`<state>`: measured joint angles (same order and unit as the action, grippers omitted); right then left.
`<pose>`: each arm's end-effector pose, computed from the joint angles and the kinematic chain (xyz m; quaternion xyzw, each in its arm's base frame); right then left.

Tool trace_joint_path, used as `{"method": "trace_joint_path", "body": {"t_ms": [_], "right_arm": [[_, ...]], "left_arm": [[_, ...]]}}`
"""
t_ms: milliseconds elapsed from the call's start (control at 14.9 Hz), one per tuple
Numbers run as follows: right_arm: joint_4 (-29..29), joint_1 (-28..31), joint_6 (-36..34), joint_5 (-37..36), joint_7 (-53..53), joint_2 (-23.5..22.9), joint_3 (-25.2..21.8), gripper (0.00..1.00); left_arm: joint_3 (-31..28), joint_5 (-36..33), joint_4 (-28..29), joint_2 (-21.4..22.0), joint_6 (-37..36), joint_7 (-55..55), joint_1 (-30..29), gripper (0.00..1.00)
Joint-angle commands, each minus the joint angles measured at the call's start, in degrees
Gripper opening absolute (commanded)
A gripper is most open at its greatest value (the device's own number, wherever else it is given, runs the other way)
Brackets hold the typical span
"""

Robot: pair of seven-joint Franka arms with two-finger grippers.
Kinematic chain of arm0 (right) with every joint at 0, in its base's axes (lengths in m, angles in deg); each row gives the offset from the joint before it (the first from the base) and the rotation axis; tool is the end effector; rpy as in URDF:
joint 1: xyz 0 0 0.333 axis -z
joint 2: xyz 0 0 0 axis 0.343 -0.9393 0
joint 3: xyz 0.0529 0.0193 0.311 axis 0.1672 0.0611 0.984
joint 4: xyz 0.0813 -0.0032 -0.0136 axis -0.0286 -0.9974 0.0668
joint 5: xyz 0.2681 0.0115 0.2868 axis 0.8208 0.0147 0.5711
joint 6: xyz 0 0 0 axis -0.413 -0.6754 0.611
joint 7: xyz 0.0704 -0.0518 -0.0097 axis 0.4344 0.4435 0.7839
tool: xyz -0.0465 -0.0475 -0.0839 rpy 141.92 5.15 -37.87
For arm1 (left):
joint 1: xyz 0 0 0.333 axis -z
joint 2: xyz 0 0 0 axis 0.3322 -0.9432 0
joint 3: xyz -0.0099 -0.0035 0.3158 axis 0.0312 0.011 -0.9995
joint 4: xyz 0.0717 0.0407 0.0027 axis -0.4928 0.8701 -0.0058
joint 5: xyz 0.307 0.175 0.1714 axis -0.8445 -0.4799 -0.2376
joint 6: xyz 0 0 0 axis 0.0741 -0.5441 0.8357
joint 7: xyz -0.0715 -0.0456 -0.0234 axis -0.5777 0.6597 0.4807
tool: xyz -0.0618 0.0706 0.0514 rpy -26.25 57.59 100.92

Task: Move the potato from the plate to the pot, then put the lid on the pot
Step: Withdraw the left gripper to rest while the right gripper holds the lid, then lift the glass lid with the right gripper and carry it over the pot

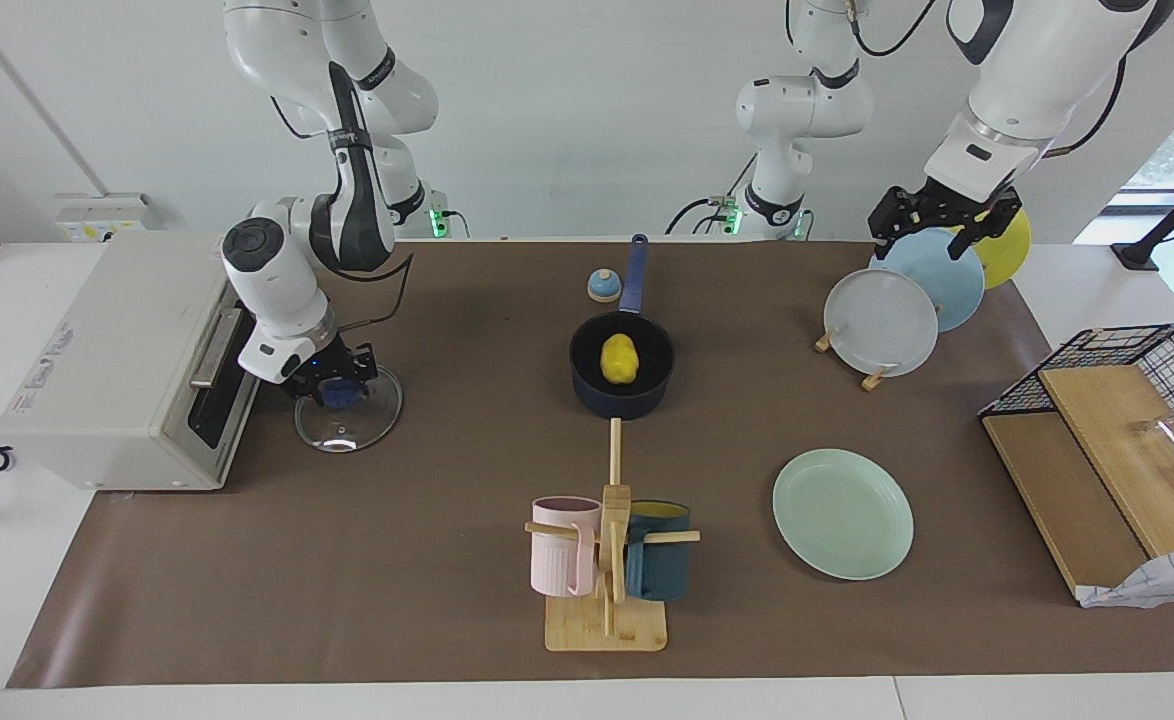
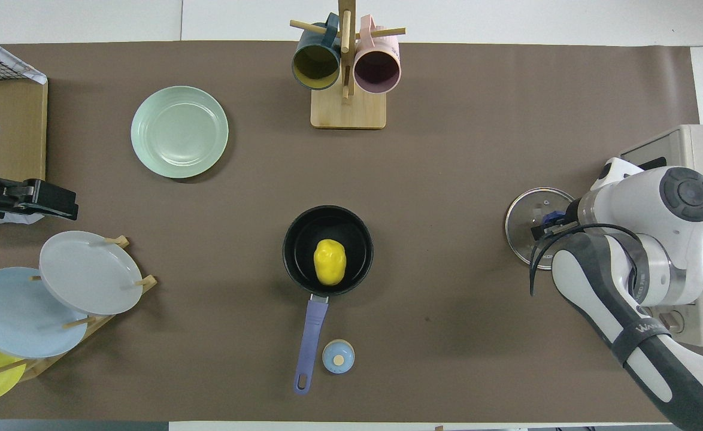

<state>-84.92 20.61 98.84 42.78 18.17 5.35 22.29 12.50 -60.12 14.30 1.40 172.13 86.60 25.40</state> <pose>0.5243 -0.0028 0.3173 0.9897 0.1429 -0.0068 0.0028 0.5223 -0.0752 0.6291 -0.9976 0.0596 0.0315 0.0136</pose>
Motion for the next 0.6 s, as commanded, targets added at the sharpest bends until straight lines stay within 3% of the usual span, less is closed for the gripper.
{"method": "trace_joint_path", "body": {"t_ms": [0,201,401,535], "right_arm": [[-0.7,0.2,0.5,1.3,-0.1,1.0,0.3,0.58],[1.2,-0.1,-0.5,1.3,-0.2,0.5,0.4,0.46],[6.6,-0.1,-5.8,1.3,-0.2,-0.5,0.4,0.43],[11.2,-0.8,-10.7,1.6,-0.9,-0.6,0.7,0.29]], "left_arm": [[0.4,-0.4,0.0,0.7,0.5,0.8,-0.6,1.00],[-0.1,3.4,0.0,0.5,1.3,0.0,-1.1,1.00],[-0.5,3.6,0.0,0.2,3.3,-0.1,-1.0,1.00],[-0.5,3.5,0.2,0.3,3.5,-0.1,-1.0,1.00]]}}
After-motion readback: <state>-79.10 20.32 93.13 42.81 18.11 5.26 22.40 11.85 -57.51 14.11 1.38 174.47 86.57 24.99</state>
